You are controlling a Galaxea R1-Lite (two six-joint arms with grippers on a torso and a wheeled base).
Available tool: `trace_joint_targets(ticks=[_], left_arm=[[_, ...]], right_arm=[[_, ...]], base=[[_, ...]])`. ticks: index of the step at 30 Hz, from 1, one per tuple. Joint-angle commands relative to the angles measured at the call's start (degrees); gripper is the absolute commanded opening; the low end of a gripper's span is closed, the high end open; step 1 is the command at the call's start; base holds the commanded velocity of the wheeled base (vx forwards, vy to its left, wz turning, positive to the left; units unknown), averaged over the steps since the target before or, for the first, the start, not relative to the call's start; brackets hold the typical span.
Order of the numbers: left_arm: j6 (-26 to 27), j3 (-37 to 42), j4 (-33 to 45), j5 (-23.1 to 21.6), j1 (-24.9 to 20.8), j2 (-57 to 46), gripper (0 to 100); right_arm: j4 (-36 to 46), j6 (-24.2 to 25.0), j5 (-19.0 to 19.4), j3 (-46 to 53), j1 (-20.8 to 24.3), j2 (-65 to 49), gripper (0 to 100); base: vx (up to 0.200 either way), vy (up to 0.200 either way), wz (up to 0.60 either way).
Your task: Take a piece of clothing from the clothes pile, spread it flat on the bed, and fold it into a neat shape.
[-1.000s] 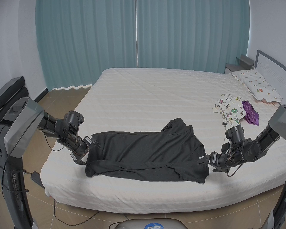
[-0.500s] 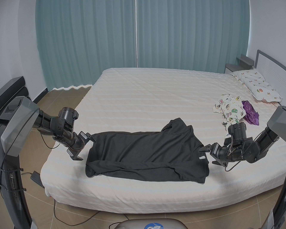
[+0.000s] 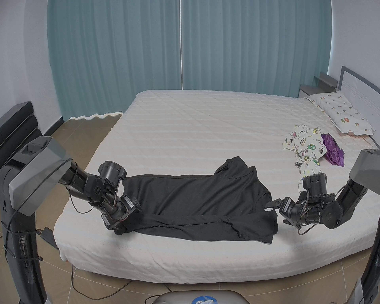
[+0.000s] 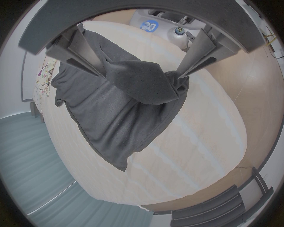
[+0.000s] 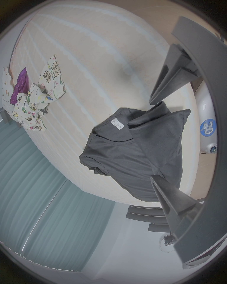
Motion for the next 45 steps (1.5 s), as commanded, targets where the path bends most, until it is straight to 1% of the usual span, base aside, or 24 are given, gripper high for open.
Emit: trace_joint_targets(ticks=[1,4,5,6,9,11,14,16,17,19,26,30,34,39,40,44,45], left_arm=[[-0.2,0.6,0.0,1.0,-0.9,1.0,100],[-0.3,2.0,-0.3,3.1,-2.0,0.8,100],[-0.3,2.0,-0.3,3.1,-2.0,0.8,100],[-0.5,3.4,-0.3,3.4,-3.0,0.3,100],[-1.6,4.3,-0.5,3.4,-4.4,-0.3,100],[-2.8,4.9,-1.2,3.2,-5.2,-0.6,100],[-3.2,5.3,-3.3,3.9,-6.4,0.2,100],[-3.3,5.2,-4.4,4.4,-6.4,0.6,100],[-4.4,5.3,-6.9,5.7,-6.5,1.5,100],[-5.3,5.1,-8.9,6.7,-6.6,2.3,100],[-5.3,3.5,-10.2,10.1,-7.4,3.5,100],[-5.5,1.5,-10.9,11.8,-7.4,5.2,100],[-6.7,-0.6,-11.3,12.0,-6.7,4.9,100],[-8.1,-2.3,-14.1,13.3,-4.7,5.1,100],[-8.1,-2.6,-16.5,14.4,-3.5,5.2,100],[-7.9,-4.2,-23.1,15.0,-1.2,7.1,100],[-7.9,-4.2,-23.1,15.0,-1.2,7.1,100]], right_arm=[[0.0,0.0,0.0,0.2,0.1,0.2,100],[-0.2,-0.1,0.0,0.4,0.1,0.4,100],[-0.2,-0.1,0.0,0.4,0.1,0.4,100],[-0.4,-0.1,0.0,0.8,0.1,0.5,100],[-0.4,-0.1,0.0,0.9,0.1,0.4,100],[-0.4,-0.1,0.0,1.1,0.1,0.3,100],[-0.4,-0.1,0.0,1.1,0.2,0.3,100],[-0.4,-0.1,0.0,1.1,0.3,0.3,100],[-0.4,-0.1,0.0,1.1,0.3,0.3,100],[-0.4,-0.1,0.0,1.1,0.3,0.3,100],[-0.5,-0.2,0.0,1.0,0.3,0.2,100],[-0.5,-0.2,0.0,0.9,0.4,0.0,100],[-0.5,-0.2,0.0,0.8,0.4,0.1,100],[-0.5,-0.2,0.0,0.6,0.3,0.0,100],[-0.5,-0.2,0.0,0.4,0.4,0.0,100],[-0.5,-0.3,0.0,0.2,0.4,0.3,100],[-0.5,-0.3,0.0,0.2,0.4,0.3,100]], base=[[0.000,0.000,0.00],[0.000,0.000,0.00],[0.000,0.000,0.00],[0.000,0.000,0.00],[0.000,0.000,0.00],[0.000,0.000,0.00],[0.000,0.000,0.00],[0.000,0.000,0.00],[0.000,0.000,0.00],[0.000,0.000,0.00],[0.000,0.000,0.00],[0.000,0.000,0.00],[0.000,0.000,0.00],[0.000,0.000,0.00],[0.000,0.000,0.00],[0.000,0.000,0.00],[0.000,0.000,0.00]])
